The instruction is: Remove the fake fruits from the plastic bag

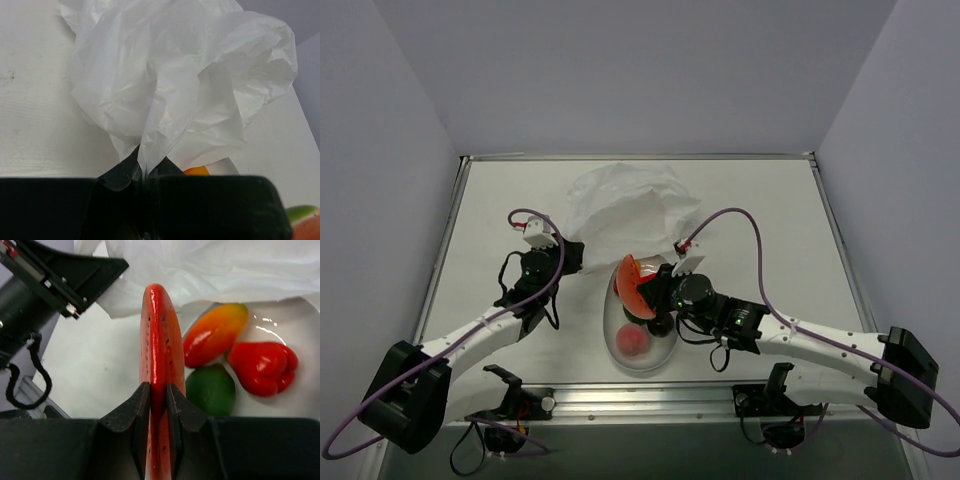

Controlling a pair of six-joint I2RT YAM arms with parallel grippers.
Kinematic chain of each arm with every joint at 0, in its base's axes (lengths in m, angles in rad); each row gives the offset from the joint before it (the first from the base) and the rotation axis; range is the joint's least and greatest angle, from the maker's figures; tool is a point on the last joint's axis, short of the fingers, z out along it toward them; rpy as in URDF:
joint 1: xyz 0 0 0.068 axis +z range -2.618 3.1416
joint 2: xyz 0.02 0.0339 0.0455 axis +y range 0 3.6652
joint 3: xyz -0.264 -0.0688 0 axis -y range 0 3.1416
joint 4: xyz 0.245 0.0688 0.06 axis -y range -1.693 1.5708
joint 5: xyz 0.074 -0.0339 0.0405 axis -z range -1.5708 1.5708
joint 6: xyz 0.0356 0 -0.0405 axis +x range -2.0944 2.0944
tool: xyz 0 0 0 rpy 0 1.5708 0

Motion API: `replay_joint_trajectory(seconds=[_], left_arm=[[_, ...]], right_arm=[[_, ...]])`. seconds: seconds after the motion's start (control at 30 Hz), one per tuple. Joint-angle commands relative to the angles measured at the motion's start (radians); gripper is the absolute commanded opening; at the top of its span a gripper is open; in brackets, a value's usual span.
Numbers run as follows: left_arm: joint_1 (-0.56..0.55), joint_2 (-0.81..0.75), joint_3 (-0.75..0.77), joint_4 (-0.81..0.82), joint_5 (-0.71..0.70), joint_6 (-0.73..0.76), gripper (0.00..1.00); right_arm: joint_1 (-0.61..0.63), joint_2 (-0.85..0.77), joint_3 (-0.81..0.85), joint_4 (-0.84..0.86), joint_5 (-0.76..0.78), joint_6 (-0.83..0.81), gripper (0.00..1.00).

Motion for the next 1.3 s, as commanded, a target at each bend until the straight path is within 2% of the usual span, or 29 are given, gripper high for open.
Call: replay_joint_trajectory(seconds=[0.0,0.13,0.27,0.6,0.7,0.8,0.83,0.9,1.0,1.03,1.27], left_arm=[[0.004,-0.004,0.054,0.013,0.015,0.023,0.02],[0.004,-0.01,0.048,0.005,0.016,0.031,0.02],[0.002,-0.01,0.043,0.003,0.016,0.034,0.02],[0.002,-0.025,0.039,-0.012,0.013,0.045,0.02],[0.004,-0.021,0.04,-0.01,0.013,0.043,0.02],[0.002,-0.013,0.039,-0.006,0.016,0.041,0.02],[0.002,-0.01,0.037,-0.004,0.016,0.041,0.02],[0.002,-0.01,0.037,-0.004,0.018,0.041,0.02],[0.002,-0.011,0.036,-0.003,0.016,0.041,0.02],[0.004,-0.015,0.036,-0.003,0.015,0.041,0.02],[0.002,-0.018,0.034,-0.004,0.016,0.041,0.02]], right_arm=[[0.066,-0.116,-0.012,-0.191,0.176,0.011,0.0],[0.154,-0.144,-0.024,-0.273,0.281,0.049,0.0],[0.221,-0.104,-0.01,-0.283,0.344,0.073,0.0],[0.3,0.035,0.044,-0.298,0.47,0.05,0.03],[0.306,0.026,0.048,-0.304,0.505,0.048,0.08],[0.307,0.017,0.048,-0.304,0.517,0.046,0.31],[0.307,0.017,0.05,-0.302,0.516,0.046,0.43],[0.307,0.015,0.051,-0.302,0.508,0.045,0.52],[0.307,-0.001,0.05,-0.302,0.508,0.045,0.55],[0.309,-0.009,0.05,-0.306,0.511,0.043,0.59],[0.307,-0.04,0.05,-0.361,0.542,0.065,0.57]])
